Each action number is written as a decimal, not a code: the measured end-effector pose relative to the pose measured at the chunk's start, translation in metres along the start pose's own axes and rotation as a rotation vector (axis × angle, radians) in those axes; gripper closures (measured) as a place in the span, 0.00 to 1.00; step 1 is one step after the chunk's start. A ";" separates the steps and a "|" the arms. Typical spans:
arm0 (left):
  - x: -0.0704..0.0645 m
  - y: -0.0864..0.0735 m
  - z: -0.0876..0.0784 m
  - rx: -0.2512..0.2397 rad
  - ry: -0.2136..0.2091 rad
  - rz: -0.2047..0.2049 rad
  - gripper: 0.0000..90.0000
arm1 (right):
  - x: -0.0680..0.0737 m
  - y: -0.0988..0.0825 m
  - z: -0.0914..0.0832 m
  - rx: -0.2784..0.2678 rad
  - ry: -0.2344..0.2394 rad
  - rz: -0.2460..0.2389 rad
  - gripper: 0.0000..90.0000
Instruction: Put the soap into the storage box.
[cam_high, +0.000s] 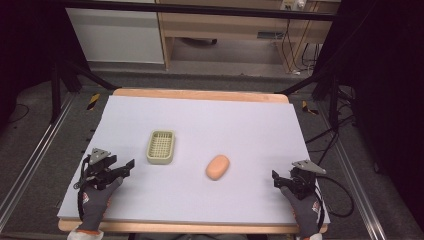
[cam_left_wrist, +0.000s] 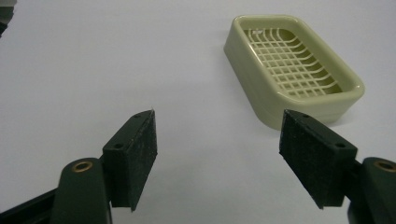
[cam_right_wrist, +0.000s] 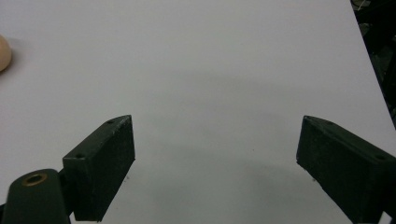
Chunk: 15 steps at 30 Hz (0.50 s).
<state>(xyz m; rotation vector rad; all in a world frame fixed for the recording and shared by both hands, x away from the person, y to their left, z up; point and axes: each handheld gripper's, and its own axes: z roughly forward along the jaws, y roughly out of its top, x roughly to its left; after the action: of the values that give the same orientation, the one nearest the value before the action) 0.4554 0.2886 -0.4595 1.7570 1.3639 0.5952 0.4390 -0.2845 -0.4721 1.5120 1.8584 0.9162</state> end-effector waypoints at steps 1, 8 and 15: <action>-0.001 0.000 0.000 0.004 -0.005 0.000 0.31 | 0.000 0.000 0.000 -0.002 -0.003 0.000 0.12; -0.010 0.003 -0.001 0.000 -0.033 0.002 0.34 | 0.000 -0.001 -0.001 -0.004 -0.006 0.011 0.11; -0.019 0.003 -0.001 0.010 -0.058 0.026 0.35 | 0.000 -0.001 -0.001 -0.003 -0.014 0.009 0.11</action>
<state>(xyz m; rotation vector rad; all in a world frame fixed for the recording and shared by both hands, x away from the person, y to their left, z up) 0.4512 0.2709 -0.4543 1.7888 1.3080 0.5490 0.4373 -0.2847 -0.4722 1.5232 1.8408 0.9095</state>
